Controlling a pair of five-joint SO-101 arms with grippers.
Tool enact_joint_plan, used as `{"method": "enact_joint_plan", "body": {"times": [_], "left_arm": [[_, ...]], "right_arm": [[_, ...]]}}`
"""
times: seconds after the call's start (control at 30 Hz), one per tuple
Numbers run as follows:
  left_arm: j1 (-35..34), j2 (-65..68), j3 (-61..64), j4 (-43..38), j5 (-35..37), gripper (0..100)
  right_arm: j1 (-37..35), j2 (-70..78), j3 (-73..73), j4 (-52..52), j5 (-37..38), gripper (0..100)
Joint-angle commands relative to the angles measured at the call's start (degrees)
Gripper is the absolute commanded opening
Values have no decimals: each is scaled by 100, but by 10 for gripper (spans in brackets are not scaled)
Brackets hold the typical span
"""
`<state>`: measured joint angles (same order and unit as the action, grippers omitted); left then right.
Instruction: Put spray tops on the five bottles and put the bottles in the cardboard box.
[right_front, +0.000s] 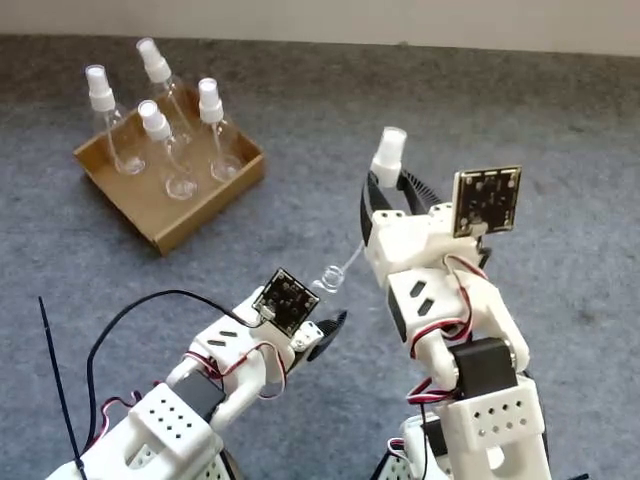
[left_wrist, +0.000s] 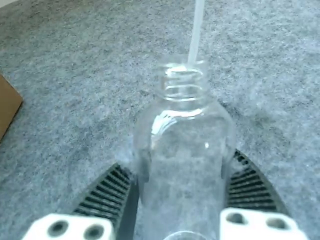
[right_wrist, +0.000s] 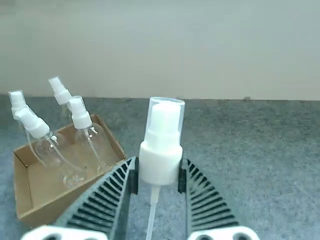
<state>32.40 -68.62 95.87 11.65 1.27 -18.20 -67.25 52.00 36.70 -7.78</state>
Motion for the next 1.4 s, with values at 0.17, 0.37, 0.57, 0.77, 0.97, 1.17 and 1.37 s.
{"method": "enact_joint_plan", "body": {"times": [0.17,0.37,0.57,0.77,0.97,1.17,1.37], "left_arm": [[13,-110,136,-26,-44,81],[13,-110,136,-35,-44,81],[-145,-110,127,-756,-44,80],[-391,-110,127,-1398,-44,80],[-391,-110,127,-1679,-44,81],[-400,-110,127,-1741,-44,81],[-752,-119,127,-1925,-44,81]], "right_arm": [[4,-92,-40,-127,18,30],[-567,-92,242,295,18,31],[-699,-92,303,576,18,33],[-716,-92,303,884,18,34],[-927,-92,303,1297,26,35],[-1279,-92,251,1684,53,35],[-1279,-92,242,2237,53,105]]}}
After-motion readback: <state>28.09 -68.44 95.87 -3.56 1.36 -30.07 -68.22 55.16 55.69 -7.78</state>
